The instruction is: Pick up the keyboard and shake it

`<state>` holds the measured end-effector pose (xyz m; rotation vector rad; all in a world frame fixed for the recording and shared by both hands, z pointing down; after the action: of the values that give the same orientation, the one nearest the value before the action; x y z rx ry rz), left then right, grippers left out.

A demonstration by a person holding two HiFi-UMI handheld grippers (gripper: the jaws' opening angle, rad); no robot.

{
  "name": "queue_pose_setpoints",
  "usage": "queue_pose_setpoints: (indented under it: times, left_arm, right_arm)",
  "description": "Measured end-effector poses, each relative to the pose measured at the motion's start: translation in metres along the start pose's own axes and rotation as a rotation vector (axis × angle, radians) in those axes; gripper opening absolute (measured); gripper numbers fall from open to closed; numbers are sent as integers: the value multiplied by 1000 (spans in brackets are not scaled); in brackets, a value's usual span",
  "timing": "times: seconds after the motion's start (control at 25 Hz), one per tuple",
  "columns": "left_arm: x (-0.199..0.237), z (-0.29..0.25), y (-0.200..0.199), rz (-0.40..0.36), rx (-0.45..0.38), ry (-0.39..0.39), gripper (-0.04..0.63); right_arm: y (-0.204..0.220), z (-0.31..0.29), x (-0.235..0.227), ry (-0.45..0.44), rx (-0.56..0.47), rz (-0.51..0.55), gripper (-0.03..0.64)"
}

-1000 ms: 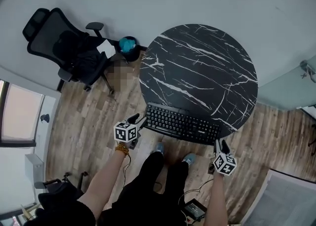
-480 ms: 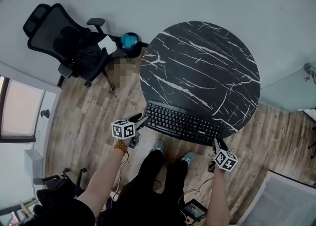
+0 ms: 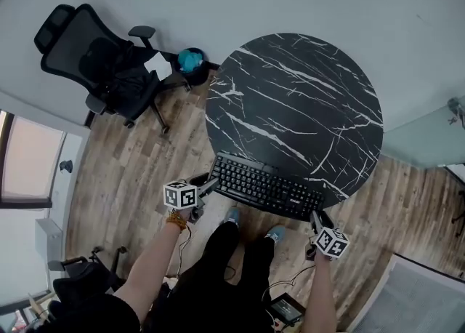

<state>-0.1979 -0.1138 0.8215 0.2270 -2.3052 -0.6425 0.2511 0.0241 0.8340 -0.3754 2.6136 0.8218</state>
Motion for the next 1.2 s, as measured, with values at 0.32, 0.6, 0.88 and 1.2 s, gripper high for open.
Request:
queue_pose_setpoints:
  times: [0.32,0.6,0.88,1.2]
  left_arm:
    - [3,-13,-10,150,-25,141,204]
    - [7,-23,0,341,-78,229,204]
    - [15,-21,1,496,-150,327,150]
    - [11,-9,-11,487,-186,395,121]
  right_arm:
    - [7,-7,-5,-279,-54,-385,229]
    - [1,-8,-2,-256,-77,-387,204]
    - [-3,4,-6,-357,-45,-423,156]
    - [-14,2,9,-520,-69,-409,141]
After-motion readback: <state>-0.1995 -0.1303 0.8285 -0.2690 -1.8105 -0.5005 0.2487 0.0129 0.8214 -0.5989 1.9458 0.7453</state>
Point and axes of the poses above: the fingertips, and each gripper's own axes: z backward along the fingers, x to its left, y out of its underside, the point moved 5 cm from there along z, backward along the fingers, and after that the axes turned 5 degrees about x, right-handed, at the moved point
